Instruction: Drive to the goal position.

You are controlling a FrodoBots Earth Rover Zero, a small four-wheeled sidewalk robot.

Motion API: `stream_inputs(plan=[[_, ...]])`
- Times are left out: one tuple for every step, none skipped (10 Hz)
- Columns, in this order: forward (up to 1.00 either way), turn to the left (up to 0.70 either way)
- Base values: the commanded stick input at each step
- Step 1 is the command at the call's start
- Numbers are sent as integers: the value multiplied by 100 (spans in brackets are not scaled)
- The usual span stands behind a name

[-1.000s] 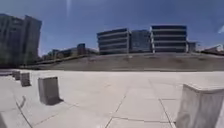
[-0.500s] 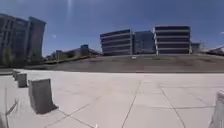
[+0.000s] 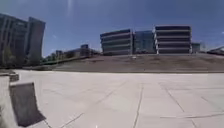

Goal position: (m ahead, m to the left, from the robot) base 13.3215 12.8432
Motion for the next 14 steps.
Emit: stream_inputs(plan=[[70,0],[70,0],[70,0],[70,0],[70,9],[70,23],[70,35],[70,35],[69,29],[70,3],[70,2],[69,2],[70,2],[70,2]])
